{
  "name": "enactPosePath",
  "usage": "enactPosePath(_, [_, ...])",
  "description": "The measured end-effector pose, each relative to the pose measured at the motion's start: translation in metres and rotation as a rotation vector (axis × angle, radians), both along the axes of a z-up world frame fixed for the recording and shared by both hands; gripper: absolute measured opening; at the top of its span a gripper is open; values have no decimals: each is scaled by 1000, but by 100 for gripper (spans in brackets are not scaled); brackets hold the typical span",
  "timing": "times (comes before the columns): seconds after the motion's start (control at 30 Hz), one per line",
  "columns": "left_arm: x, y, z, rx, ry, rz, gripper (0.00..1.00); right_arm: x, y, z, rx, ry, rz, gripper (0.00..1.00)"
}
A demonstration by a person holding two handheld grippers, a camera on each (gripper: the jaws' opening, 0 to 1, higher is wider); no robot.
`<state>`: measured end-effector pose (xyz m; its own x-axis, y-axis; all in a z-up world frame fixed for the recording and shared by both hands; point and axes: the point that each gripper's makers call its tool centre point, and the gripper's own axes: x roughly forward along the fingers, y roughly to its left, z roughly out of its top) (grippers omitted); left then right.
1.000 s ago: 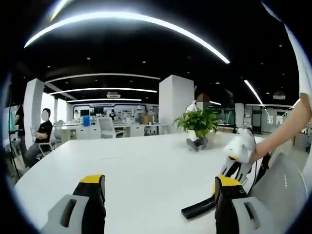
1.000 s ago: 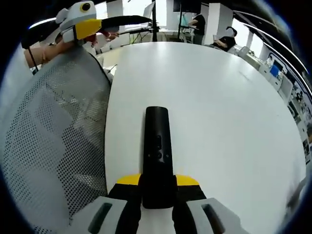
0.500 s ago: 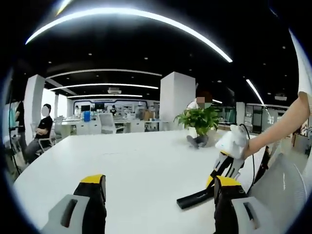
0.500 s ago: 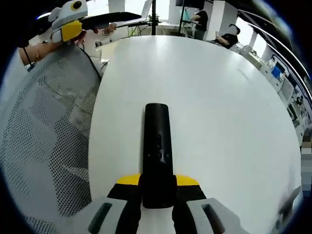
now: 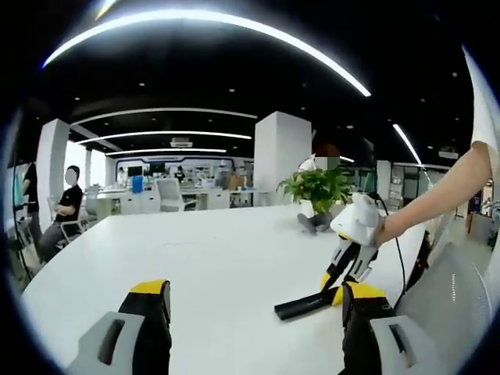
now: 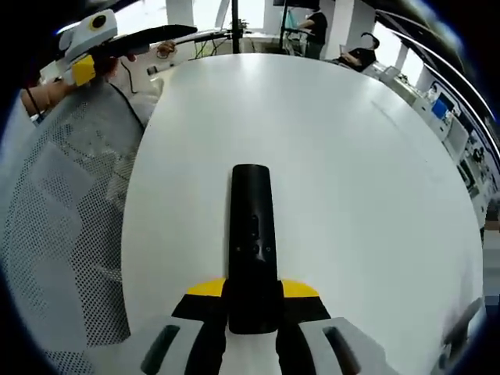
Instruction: Press the specified remote control buttons in sequence, fully releasing each button before pressing the next.
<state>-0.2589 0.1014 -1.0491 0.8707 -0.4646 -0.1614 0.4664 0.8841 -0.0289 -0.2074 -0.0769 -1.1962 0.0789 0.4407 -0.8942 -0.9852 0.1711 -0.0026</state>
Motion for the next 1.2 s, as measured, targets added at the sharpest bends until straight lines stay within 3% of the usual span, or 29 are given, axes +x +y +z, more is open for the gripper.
enactPosePath(0.77, [1,2,-1,6,5,6,93,34,-3,0,-9,12,-30,21])
enactPosePath(1.2, [1,2,-3,24,11,2,92,64,-5,-1,-14,13,-60,21])
